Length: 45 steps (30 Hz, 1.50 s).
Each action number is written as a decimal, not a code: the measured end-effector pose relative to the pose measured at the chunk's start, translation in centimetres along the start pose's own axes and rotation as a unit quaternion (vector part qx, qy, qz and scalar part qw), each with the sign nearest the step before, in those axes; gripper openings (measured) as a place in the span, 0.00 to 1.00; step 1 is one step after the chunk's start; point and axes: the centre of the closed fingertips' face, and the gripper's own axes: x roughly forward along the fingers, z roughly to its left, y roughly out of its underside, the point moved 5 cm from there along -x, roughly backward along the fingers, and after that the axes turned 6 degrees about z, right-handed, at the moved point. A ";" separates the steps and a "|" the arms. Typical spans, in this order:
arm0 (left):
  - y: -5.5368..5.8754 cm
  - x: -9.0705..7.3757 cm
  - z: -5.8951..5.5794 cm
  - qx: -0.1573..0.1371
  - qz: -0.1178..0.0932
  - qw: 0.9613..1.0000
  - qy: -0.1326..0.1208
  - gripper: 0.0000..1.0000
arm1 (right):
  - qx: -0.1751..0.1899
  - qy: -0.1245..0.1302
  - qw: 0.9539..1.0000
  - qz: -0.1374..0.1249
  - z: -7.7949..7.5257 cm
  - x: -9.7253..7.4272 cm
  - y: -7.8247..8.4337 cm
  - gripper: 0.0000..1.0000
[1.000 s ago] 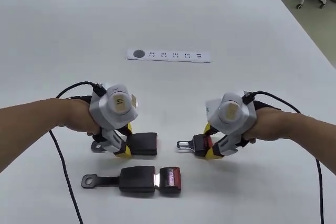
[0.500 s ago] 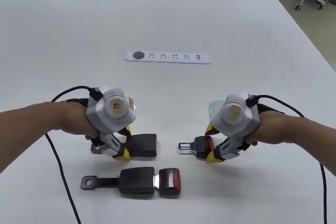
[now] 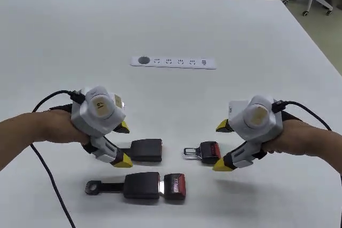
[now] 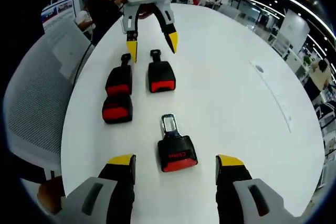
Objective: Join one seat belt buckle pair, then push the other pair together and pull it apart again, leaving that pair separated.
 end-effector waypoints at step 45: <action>5.9 -4.0 -6.6 -0.187 -0.206 0.955 -0.100 1.00 | 0.183 0.087 0.963 -0.180 8.5 -1.9 2.3 0.99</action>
